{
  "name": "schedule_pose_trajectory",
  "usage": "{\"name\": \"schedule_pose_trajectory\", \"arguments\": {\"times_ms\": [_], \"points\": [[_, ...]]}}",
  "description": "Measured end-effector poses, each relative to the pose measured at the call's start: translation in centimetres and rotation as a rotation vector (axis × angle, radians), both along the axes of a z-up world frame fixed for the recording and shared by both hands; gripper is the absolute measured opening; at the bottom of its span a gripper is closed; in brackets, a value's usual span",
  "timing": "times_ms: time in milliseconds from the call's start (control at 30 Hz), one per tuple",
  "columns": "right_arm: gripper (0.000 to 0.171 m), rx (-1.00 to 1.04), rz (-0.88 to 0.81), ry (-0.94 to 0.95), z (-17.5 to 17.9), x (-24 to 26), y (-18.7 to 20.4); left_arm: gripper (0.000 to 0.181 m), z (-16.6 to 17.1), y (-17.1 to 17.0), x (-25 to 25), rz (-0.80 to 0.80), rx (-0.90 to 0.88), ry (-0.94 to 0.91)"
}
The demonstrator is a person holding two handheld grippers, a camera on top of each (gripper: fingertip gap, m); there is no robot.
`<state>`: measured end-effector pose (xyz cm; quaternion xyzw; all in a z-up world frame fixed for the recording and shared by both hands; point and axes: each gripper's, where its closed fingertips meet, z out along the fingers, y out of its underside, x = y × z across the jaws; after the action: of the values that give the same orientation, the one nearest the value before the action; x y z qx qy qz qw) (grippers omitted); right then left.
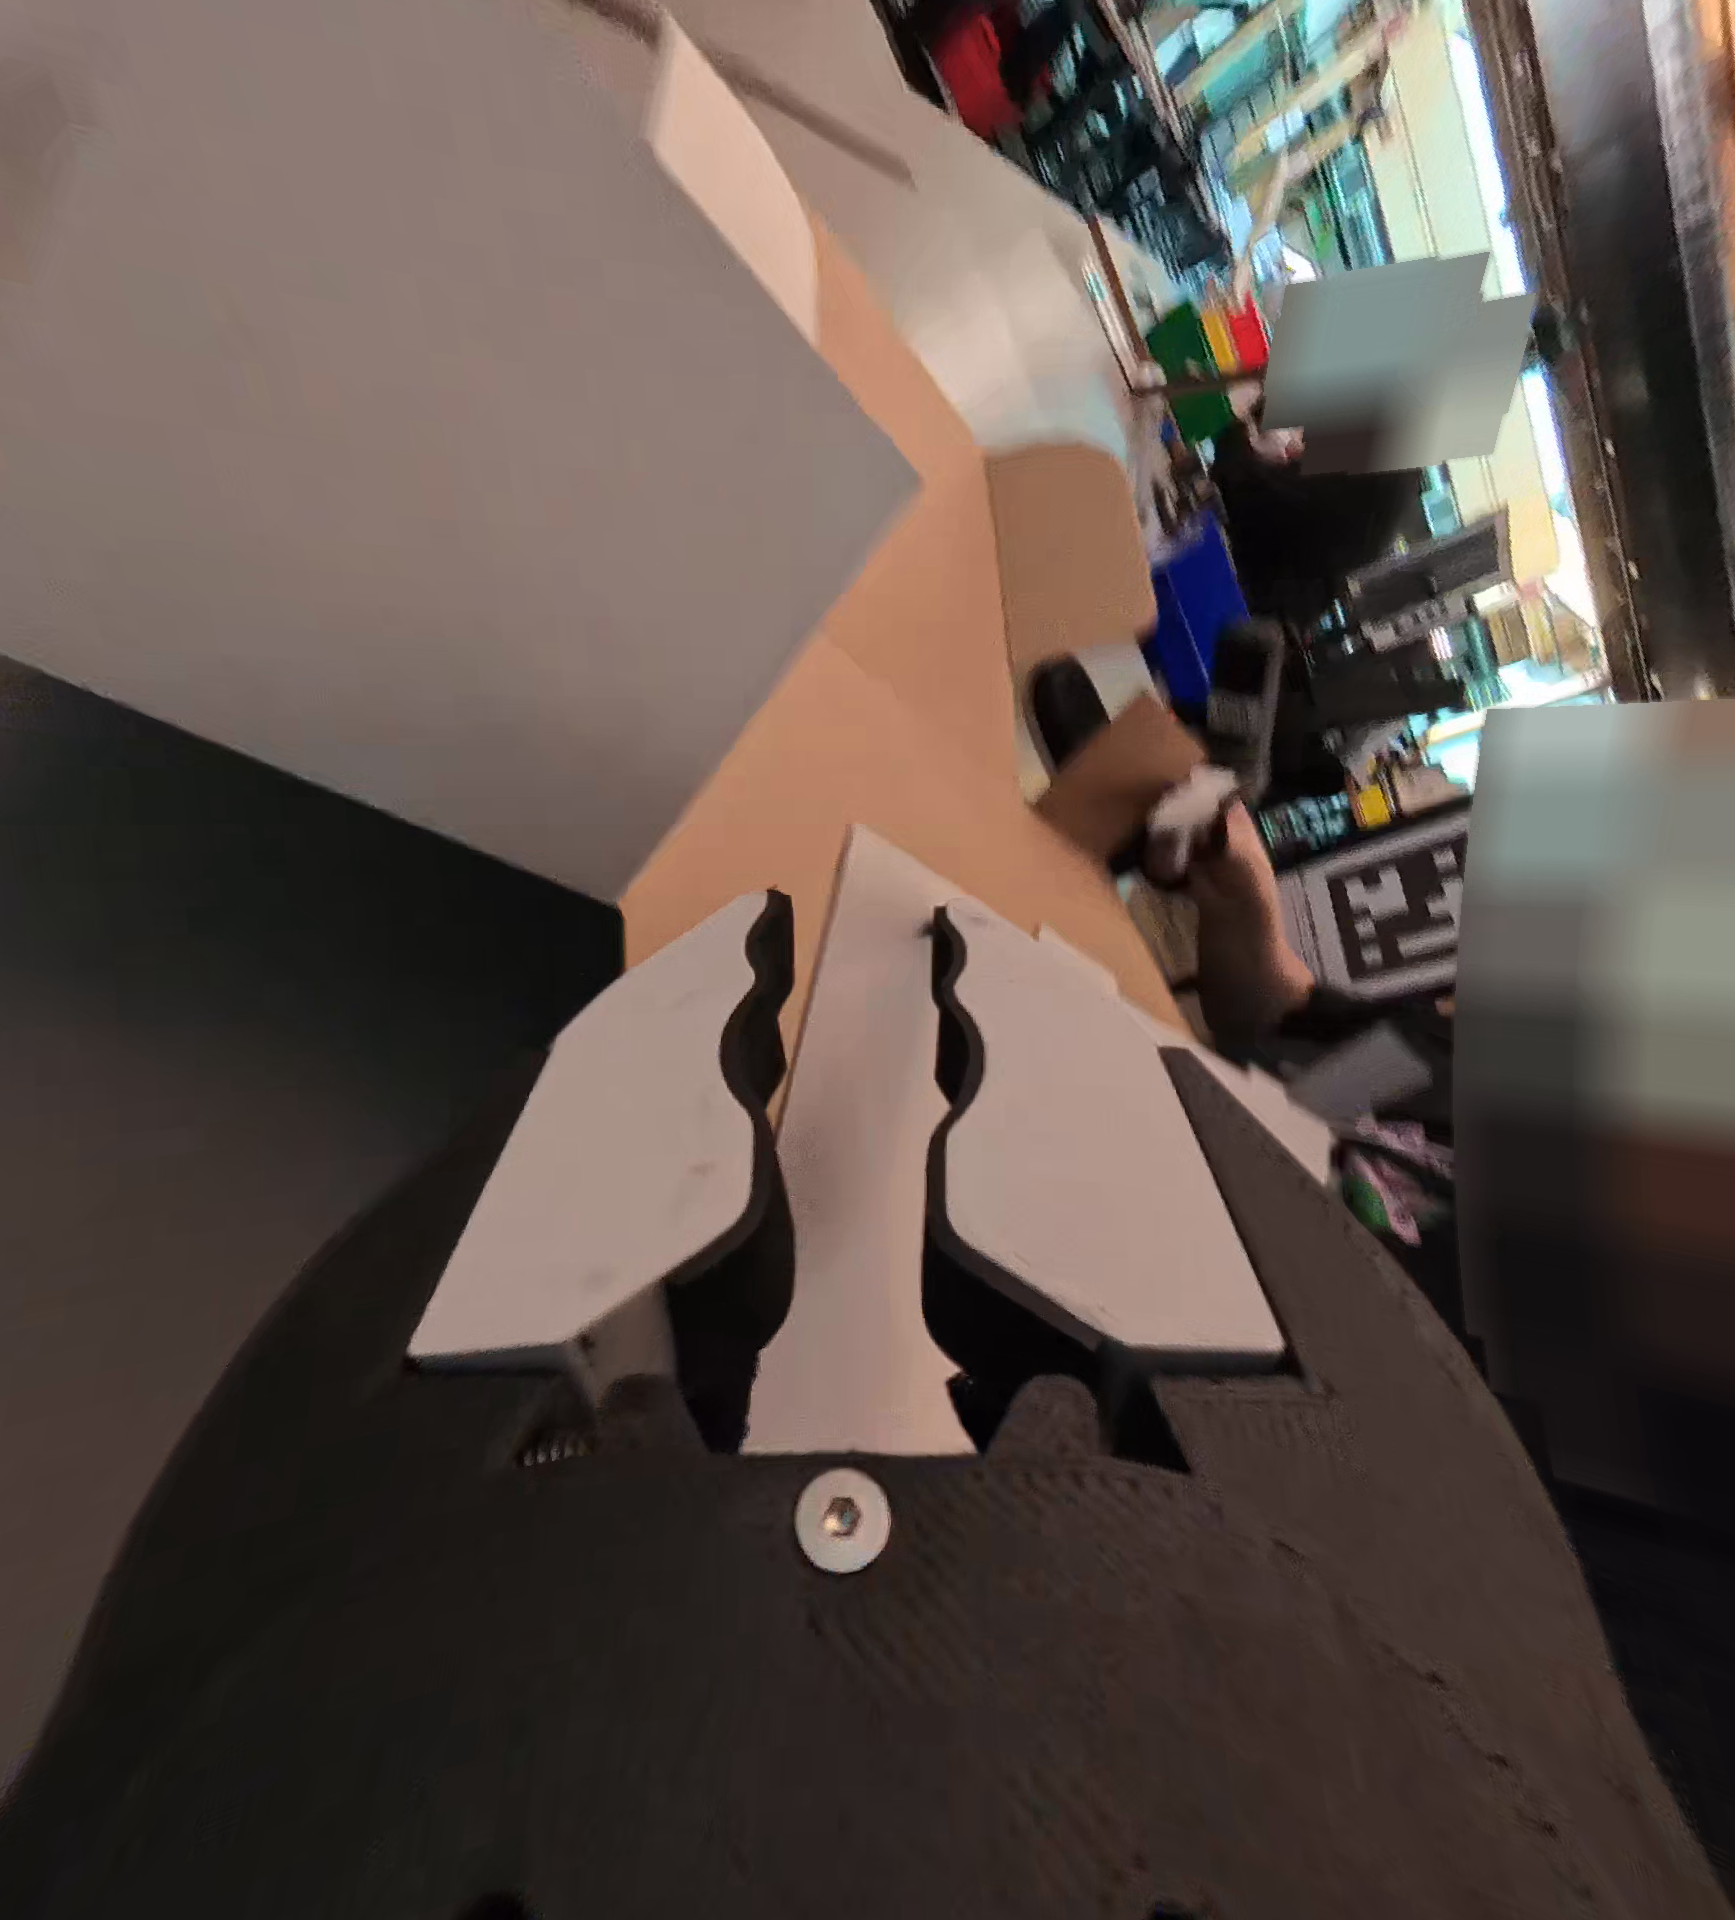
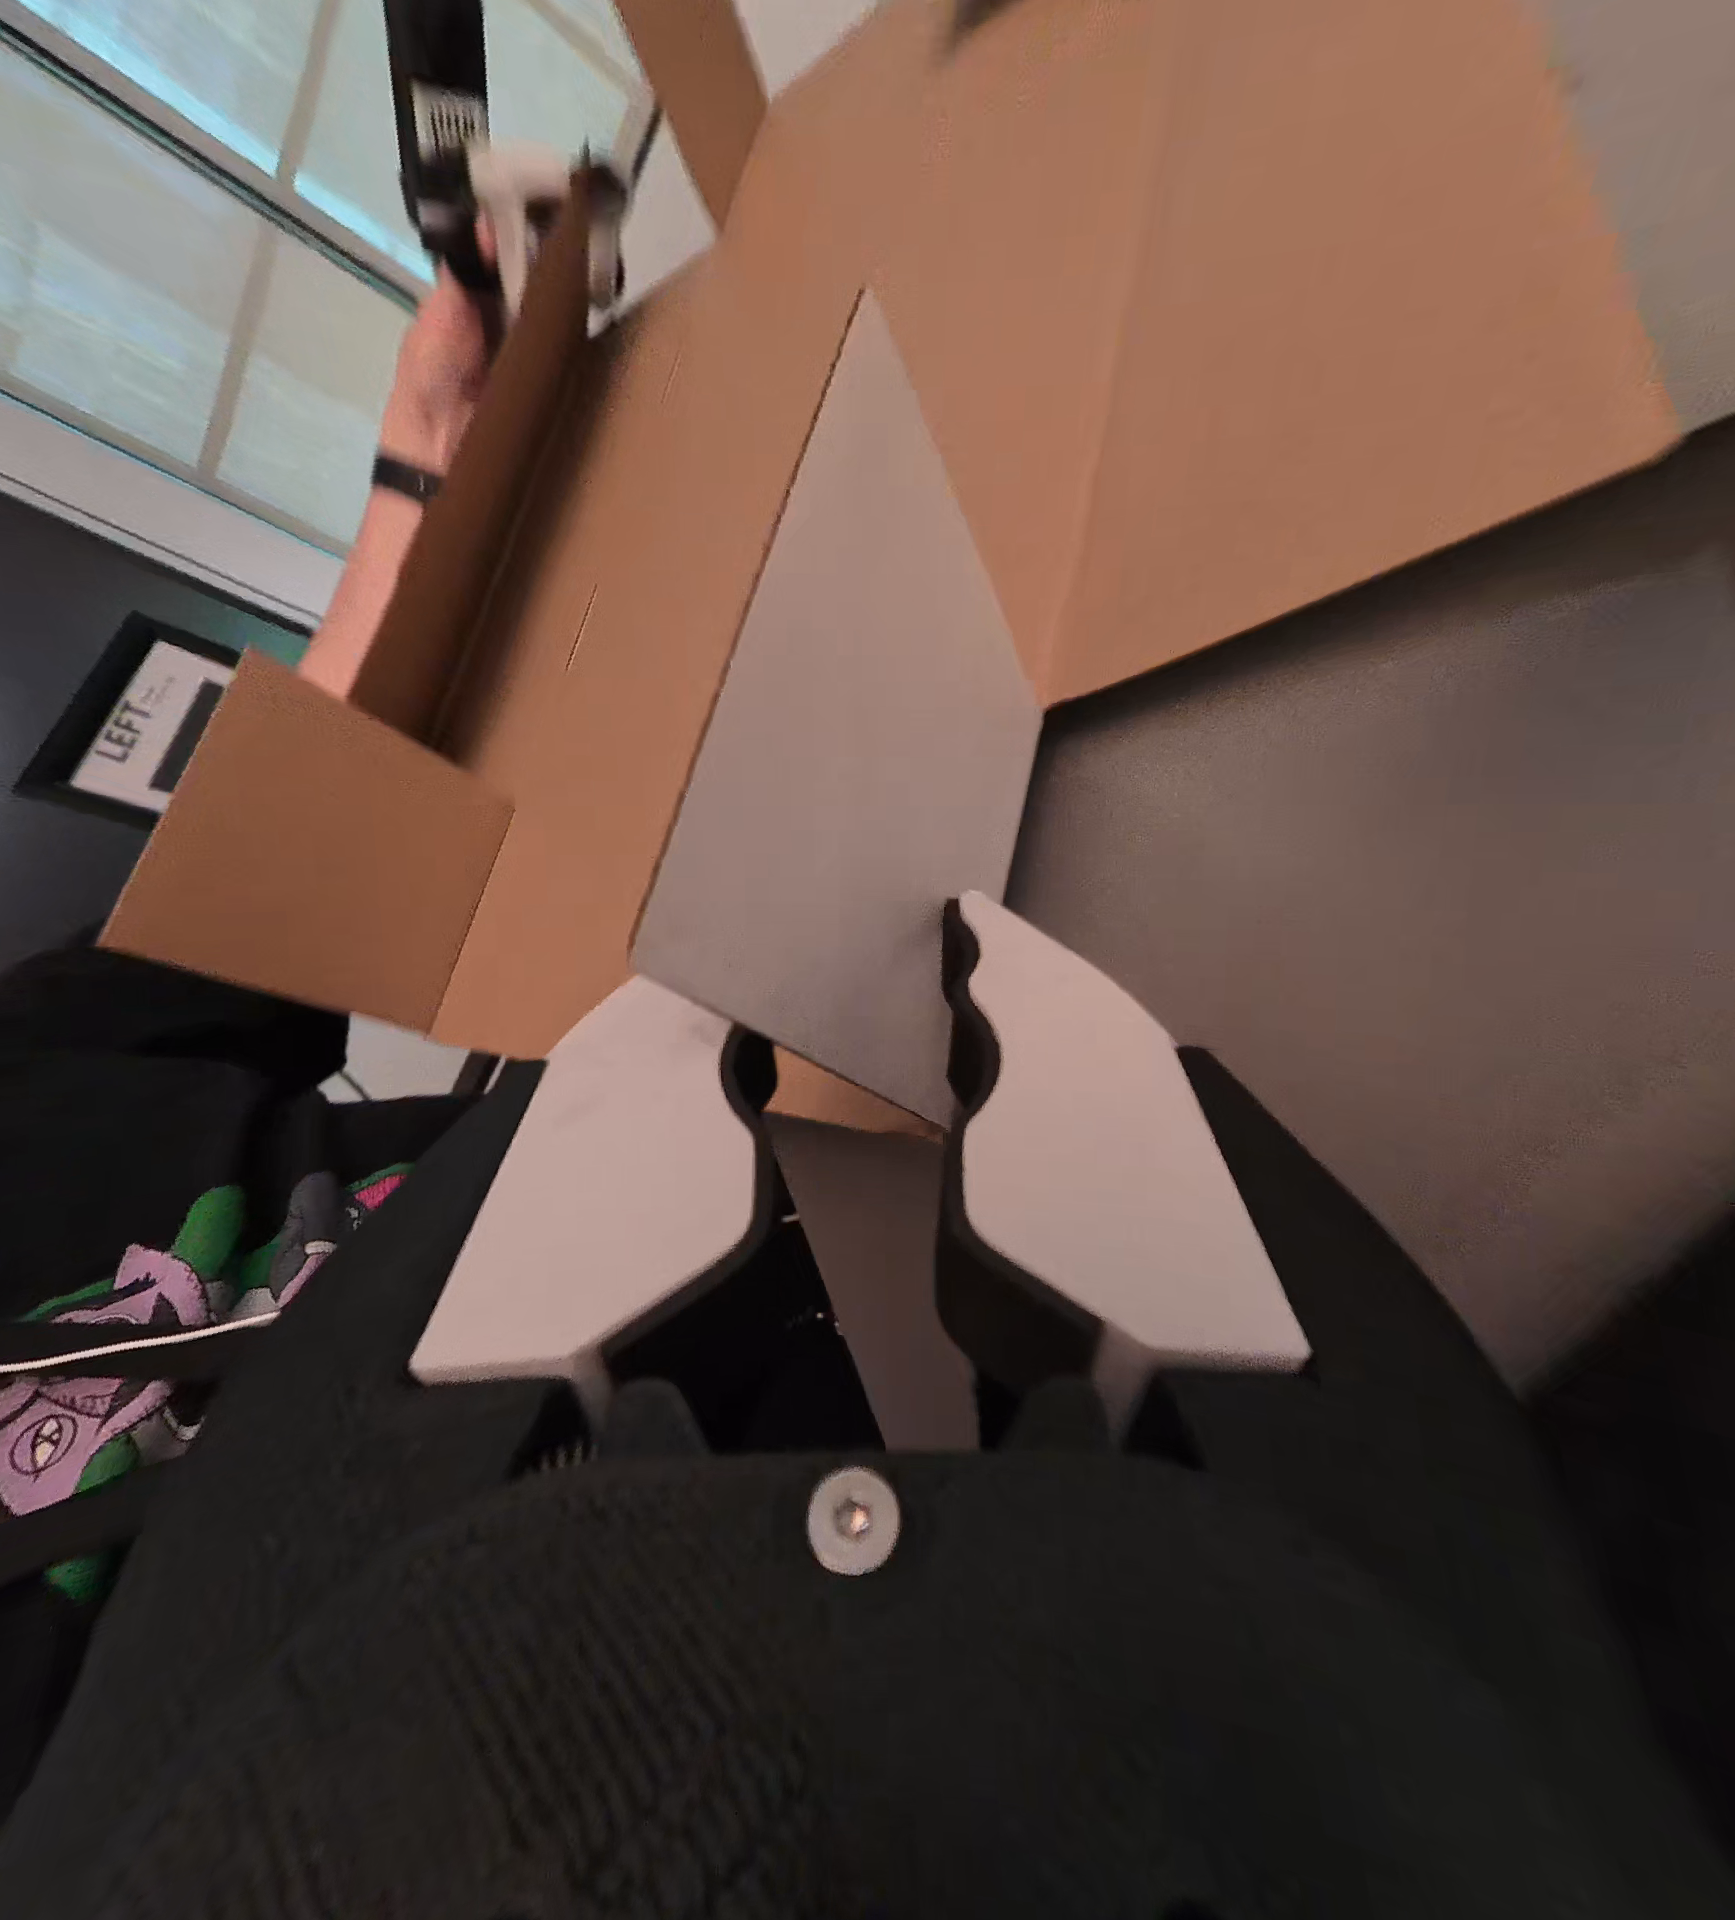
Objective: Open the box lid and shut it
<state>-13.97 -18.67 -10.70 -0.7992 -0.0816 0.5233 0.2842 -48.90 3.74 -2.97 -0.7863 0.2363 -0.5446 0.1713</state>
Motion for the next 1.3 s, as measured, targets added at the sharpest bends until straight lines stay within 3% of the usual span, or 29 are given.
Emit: {"name": "schedule_pose_trajectory", "arguments": {"times_ms": [100, 167, 267, 333, 400, 467, 633, 700, 733, 867, 1000, 1100, 1200, 1300], "points": [[0.034, -0.025, 0.057, 0.023, -0.7, -2.4, -1.1, 0.028, 1.3, 5.4, -0.8, 0.153, -0.009, -0.077], [0.032, -0.020, 0.092, 0.022, -0.4, -2.3, -2.2, 0.027, 2.3, 7.1, -1.8, 0.204, 0.043, -0.050], [0.027, 0.071, 0.075, 0.025, 1.9, 1.1, -3.4, 0.033, 3.6, 6.8, -3.5, 0.237, 0.211, 0.185], [0.024, 0.195, -0.025, -0.031, 3.8, 5.6, -2.6, 0.019, 5.6, 4.9, -2.5, 0.222, 0.266, 0.232], [0.022, 0.327, -0.191, -0.128, 4.8, 11.2, -0.1, 0.000, 6.4, 1.9, 1.0, 0.134, 0.243, 0.253], [0.000, 0.383, -0.256, -0.088, 5.2, 14.5, 2.0, 0.000, 5.7, -1.6, 6.0, -0.026, 0.180, 0.297], [0.002, 0.048, -0.094, 0.044, 0.7, 14.1, 4.4, 0.000, 2.9, -7.5, 18.3, -0.341, 0.133, 0.356], [0.022, -0.016, -0.059, 0.132, 0.8, 12.6, 5.0, 0.000, 1.0, -7.4, 21.7, -0.417, 0.159, 0.446], [0.025, -0.027, -0.026, 0.166, 1.1, 11.8, 5.0, 0.000, 0.1, -6.8, 23.2, -0.439, 0.171, 0.484], [0.019, 0.093, -0.045, 0.330, 4.9, 10.2, 6.9, 0.000, -2.4, -3.9, 29.4, -0.491, 0.134, 0.553], [0.000, 0.102, -0.075, 0.166, 4.3, 10.1, 10.3, 0.000, -1.7, -2.8, 35.9, -0.534, 0.119, 0.468], [0.000, -0.051, -0.082, -0.027, 0.8, 10.3, 12.7, 0.000, 0.3, -4.3, 39.8, -0.602, 0.144, 0.342], [0.000, -0.160, -0.066, -0.241, -3.9, 10.7, 14.0, 0.000, 0.2, -7.2, 41.7, -0.693, 0.133, 0.298], [0.000, -0.226, 0.014, -0.202, -4.6, 9.4, 14.0, 0.000, -1.2, -9.6, 43.0, -0.734, 0.082, 0.278]]}}
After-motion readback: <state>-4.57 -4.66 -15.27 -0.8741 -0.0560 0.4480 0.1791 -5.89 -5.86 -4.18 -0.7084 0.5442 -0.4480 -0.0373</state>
